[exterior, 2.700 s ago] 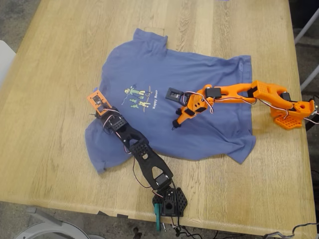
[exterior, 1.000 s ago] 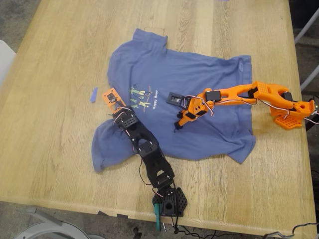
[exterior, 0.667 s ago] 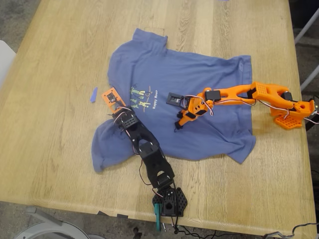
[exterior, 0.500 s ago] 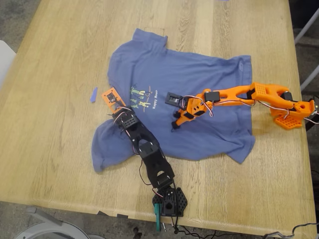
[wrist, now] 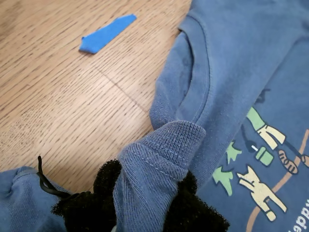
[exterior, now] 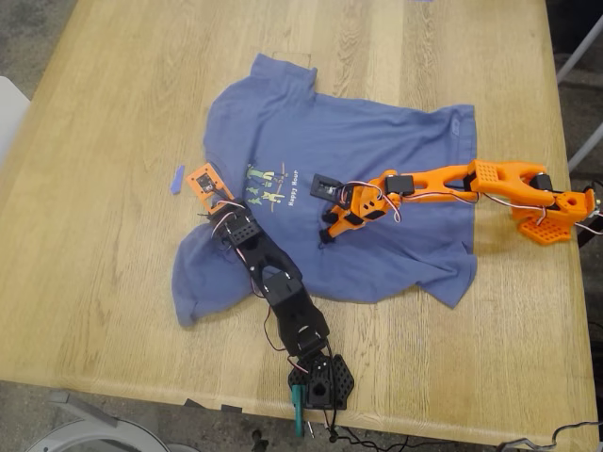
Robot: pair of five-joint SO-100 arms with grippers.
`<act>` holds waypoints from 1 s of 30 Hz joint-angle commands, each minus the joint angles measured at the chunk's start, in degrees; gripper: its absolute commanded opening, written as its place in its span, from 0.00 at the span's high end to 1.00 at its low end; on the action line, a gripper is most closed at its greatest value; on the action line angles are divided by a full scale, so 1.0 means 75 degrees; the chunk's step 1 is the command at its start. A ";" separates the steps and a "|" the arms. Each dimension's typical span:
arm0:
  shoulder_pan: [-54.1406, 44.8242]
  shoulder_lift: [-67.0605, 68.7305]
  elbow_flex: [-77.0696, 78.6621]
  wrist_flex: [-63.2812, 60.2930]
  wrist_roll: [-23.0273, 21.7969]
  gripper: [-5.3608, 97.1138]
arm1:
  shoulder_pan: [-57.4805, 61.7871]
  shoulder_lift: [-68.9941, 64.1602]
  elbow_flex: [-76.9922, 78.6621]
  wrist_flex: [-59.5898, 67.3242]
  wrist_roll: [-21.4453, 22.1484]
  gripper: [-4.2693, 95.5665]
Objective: Fold a T-shirt
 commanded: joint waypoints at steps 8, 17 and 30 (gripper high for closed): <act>0.0270 0.1781 0.0258 -0.0082 -0.0070 0.95 | 0.0375 -0.0047 -0.0375 0.1254 0.0105 0.96; 0.0504 0.2039 0.0375 -0.0129 -0.0105 0.95 | 0.0996 -0.0258 -0.0938 0.0398 0.0199 0.96; 0.2027 0.3926 0.1313 -0.0938 -0.0234 0.95 | 0.1793 -0.0434 -0.2309 -0.0258 0.0504 0.96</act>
